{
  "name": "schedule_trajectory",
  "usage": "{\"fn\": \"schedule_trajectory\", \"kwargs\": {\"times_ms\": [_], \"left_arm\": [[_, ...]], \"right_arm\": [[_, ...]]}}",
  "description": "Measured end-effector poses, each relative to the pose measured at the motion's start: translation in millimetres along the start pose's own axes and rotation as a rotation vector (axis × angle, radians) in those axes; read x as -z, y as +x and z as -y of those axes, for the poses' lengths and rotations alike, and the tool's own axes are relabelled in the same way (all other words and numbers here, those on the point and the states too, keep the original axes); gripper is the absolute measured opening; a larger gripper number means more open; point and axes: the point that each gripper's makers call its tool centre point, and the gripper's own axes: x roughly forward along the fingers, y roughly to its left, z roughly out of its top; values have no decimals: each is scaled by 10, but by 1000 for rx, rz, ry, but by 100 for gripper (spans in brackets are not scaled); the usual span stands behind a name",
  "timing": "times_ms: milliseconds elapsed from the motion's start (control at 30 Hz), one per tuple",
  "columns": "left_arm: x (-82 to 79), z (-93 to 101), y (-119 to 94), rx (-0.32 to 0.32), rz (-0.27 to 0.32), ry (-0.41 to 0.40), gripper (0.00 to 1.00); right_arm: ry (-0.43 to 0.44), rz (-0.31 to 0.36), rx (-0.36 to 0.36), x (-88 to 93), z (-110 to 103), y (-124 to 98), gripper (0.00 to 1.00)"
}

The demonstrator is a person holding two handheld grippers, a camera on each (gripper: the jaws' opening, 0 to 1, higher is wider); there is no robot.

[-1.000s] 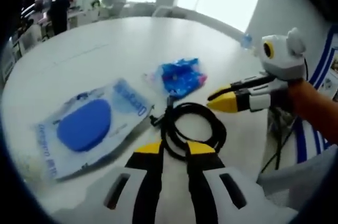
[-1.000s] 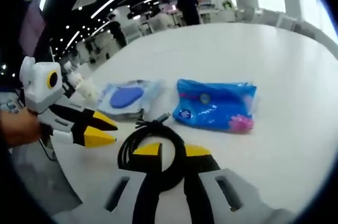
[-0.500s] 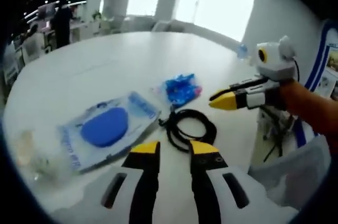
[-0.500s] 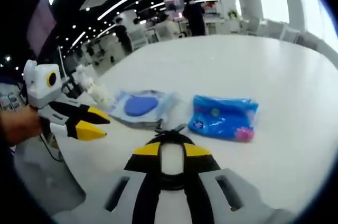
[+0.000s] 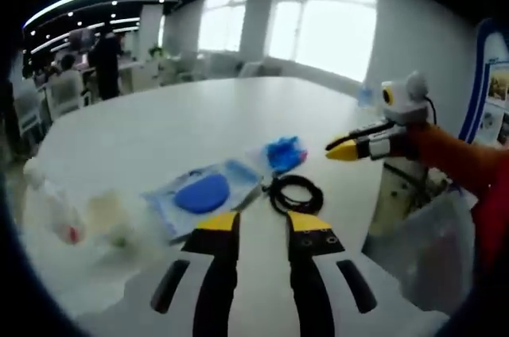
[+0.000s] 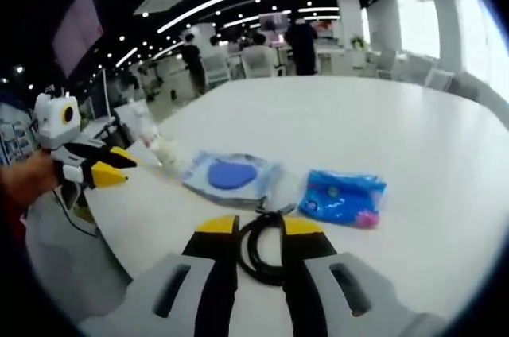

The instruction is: Arrange the tabletop items into an orderly group along one side of the table until the central work area is clear of visible clutter.

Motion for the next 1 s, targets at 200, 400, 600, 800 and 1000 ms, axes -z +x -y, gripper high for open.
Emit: {"fn": "schedule_trajectory", "kwargs": {"times_ms": [200,400,600,800,1000], "left_arm": [[92,-249,-515,-92,28,17,24],[76,-352,-921,-158,113,-12,30],[181,-369,-1231,-182,158,-6,36],[230,-553,-1358,-238,214,-106,42],[167,-823,-1396,-331,168,148,40]], "right_arm": [[-49,18,19,-74,-145,-94,27],[-62,32,43,-63,-240,-177,31],[-65,56,82,-45,-289,-287,38],[-47,103,116,-73,-379,-312,49],[-49,112,138,-54,-434,-287,58]]}}
